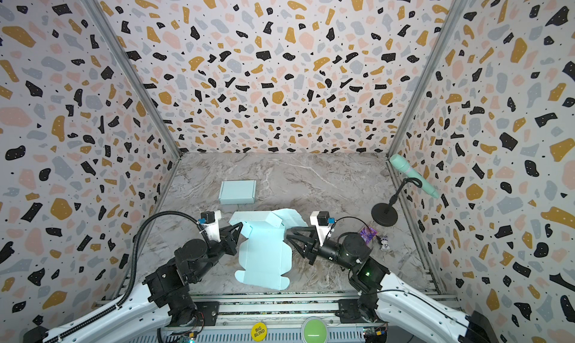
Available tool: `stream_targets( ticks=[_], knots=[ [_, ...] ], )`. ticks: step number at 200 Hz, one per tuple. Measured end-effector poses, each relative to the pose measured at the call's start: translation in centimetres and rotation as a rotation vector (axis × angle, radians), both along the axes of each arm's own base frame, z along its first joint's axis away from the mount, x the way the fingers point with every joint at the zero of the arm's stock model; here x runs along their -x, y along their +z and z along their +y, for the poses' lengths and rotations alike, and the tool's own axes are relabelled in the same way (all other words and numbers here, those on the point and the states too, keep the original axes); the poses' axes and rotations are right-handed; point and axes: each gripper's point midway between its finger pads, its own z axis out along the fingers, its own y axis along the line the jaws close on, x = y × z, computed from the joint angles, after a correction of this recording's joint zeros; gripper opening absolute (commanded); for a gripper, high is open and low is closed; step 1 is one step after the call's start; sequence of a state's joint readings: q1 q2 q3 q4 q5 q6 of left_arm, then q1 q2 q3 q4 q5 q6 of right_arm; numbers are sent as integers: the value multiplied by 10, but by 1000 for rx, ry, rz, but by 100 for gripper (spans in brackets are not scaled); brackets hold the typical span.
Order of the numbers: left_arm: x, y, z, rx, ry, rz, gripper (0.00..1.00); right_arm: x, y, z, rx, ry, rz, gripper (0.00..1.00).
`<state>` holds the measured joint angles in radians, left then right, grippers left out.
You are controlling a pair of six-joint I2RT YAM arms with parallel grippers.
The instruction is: Fold the paper box
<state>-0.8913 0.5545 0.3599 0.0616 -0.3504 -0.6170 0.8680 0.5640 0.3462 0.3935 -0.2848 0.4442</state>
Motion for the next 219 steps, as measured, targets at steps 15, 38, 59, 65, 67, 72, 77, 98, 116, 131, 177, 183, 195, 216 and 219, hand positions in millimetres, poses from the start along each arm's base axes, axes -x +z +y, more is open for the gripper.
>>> stream_targets(
  ticks=[15, 38, 59, 65, 67, 72, 77, 98, 116, 131, 177, 183, 195, 216, 219],
  knots=[
    [1, 0, 3, -4, 5, -1, 0, 4, 11, -16, -2, -44, -43, 45],
    [3, 1, 9, -8, 15, -6, 0, -1, 22, -39, -6, -132, -75, 47],
    [5, 1, 12, -24, 11, -11, 0, -15, 12, -48, 31, -189, -50, 49],
    [6, 1, 12, -29, 9, -14, 0, -19, 8, -48, 43, -193, -41, 49],
    [6, 1, 12, -31, 7, -13, 0, -20, 7, -48, 47, -194, -38, 49],
    [6, 0, 12, -36, 5, -13, 0, -23, 3, -48, 59, -195, -30, 49],
    [6, -1, 11, -44, 1, -10, 0, -24, 0, -47, 70, -192, -23, 50],
    [7, -6, 8, -76, -18, 4, 0, -23, -14, -35, 115, -121, -2, 49],
    [7, -11, 4, -94, -34, 15, 0, -19, -23, -23, 144, -48, 8, 49],
    [7, -16, 1, -110, -46, 28, 0, -13, -27, -15, 158, 12, 6, 49],
    [6, -29, -5, -152, -73, 60, 0, 14, -39, 10, 204, 173, -31, 45],
    [6, -30, -6, -153, -74, 61, 0, 17, -40, 12, 209, 186, -35, 44],
    [5, -31, -7, -155, -77, 63, 0, 19, -43, 16, 216, 203, -42, 42],
    [4, -32, -11, -156, -84, 68, 0, 20, -47, 21, 229, 212, -46, 37],
    [4, -33, -11, -157, -86, 69, 0, 20, -47, 21, 230, 212, -47, 37]
  ],
)
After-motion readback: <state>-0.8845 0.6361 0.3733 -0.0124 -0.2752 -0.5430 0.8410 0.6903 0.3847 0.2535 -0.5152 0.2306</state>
